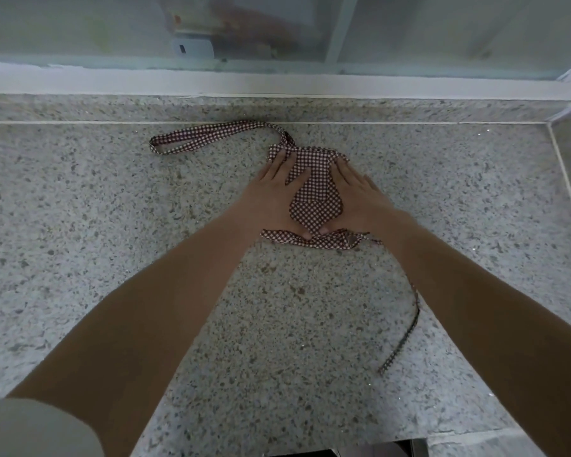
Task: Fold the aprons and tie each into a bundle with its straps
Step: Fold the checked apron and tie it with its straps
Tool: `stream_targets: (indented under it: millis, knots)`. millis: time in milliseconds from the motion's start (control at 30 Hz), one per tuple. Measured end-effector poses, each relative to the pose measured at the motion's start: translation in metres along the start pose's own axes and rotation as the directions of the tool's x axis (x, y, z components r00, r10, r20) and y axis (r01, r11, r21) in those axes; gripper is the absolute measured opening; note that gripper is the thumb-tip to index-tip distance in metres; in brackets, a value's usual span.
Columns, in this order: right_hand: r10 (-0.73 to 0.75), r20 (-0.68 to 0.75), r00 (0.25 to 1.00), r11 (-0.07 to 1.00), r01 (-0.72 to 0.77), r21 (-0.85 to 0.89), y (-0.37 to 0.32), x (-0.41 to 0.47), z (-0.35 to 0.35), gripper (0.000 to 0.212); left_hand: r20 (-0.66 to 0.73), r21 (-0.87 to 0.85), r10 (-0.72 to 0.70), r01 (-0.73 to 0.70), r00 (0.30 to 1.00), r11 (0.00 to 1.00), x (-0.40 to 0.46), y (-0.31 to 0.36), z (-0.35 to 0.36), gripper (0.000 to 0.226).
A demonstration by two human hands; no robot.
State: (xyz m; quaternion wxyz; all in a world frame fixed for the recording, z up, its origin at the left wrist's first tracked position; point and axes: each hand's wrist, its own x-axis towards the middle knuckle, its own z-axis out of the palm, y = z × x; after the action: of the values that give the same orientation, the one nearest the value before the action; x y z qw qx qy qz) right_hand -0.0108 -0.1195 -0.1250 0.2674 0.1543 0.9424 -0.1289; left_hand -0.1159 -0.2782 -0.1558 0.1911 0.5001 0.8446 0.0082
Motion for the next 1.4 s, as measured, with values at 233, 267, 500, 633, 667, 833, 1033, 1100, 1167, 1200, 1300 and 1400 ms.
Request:
stream_targets:
  millis: [233, 267, 500, 633, 667, 833, 1033, 1100, 1167, 1200, 1300, 1400]
  knots:
    - [0.053, 0.085, 0.995, 0.998, -0.050, -0.043, 0.005, 0.003, -0.001, 0.141, -0.030, 0.102, 0.005, -0.002, 1.000, 0.995, -0.012, -0.027, 0.009, 0.140]
    - [0.055, 0.092, 0.994, 0.998, -0.052, -0.040, 0.004, 0.003, -0.001, 0.141, -0.018, 0.112, -0.001, 0.003, 1.000, 0.994, -0.016, -0.033, 0.010, 0.139]
    - [0.117, 0.001, 0.993, 0.987, -0.117, -0.113, -0.008, -0.001, -0.004, 0.142, -0.072, 0.149, 0.207, -0.194, 0.976, 0.970, -0.033, -0.035, -0.006, 0.112]
    - [-0.056, -0.169, 0.984, 0.994, 0.040, -0.099, -0.018, -0.015, 0.001, 0.110, -0.063, 0.115, 0.379, -0.370, 0.923, 0.922, -0.052, -0.026, 0.001, 0.068]
    - [-0.102, -0.182, 0.978, 0.993, 0.090, -0.073, -0.019, -0.019, 0.004, 0.094, -0.086, 0.121, 0.402, -0.391, 0.912, 0.912, -0.055, -0.024, 0.004, 0.053]
    - [-0.058, -0.092, 0.994, 0.983, 0.073, 0.169, -0.021, -0.029, 0.004, 0.062, -0.048, 0.054, 0.307, -0.304, 0.951, 0.951, -0.049, -0.009, -0.013, 0.027]
    - [0.125, 0.129, 0.984, 0.495, -0.175, 0.851, -0.012, -0.030, -0.017, 0.072, -0.060, -0.435, -0.094, 0.059, 0.994, 0.899, -0.027, -0.011, -0.042, 0.021]
    - [0.127, 0.111, 0.986, 0.441, -0.157, 0.884, -0.008, -0.026, -0.018, 0.053, -0.054, -0.551, -0.213, 0.149, 0.976, 0.821, -0.018, -0.014, -0.044, 0.032]
    - [0.163, 0.088, 0.983, 0.387, -0.146, 0.911, -0.007, -0.023, -0.018, 0.046, -0.071, -0.638, -0.307, 0.193, 0.949, 0.746, -0.011, -0.015, -0.045, 0.034]
    - [0.210, 0.071, 0.975, 0.364, -0.145, 0.920, -0.007, -0.019, -0.018, 0.045, -0.107, -0.674, -0.363, 0.201, 0.925, 0.711, -0.008, -0.015, -0.045, 0.029]
    - [0.326, 0.027, 0.945, 0.347, -0.146, 0.926, -0.007, -0.005, -0.011, 0.039, -0.214, -0.799, -0.531, 0.167, 0.820, 0.578, -0.004, -0.016, -0.042, 0.026]
    - [0.352, 0.034, 0.935, 0.415, -0.189, 0.890, -0.008, 0.004, -0.008, 0.038, -0.207, -0.768, -0.560, 0.222, 0.802, 0.601, -0.006, -0.015, -0.032, 0.034]
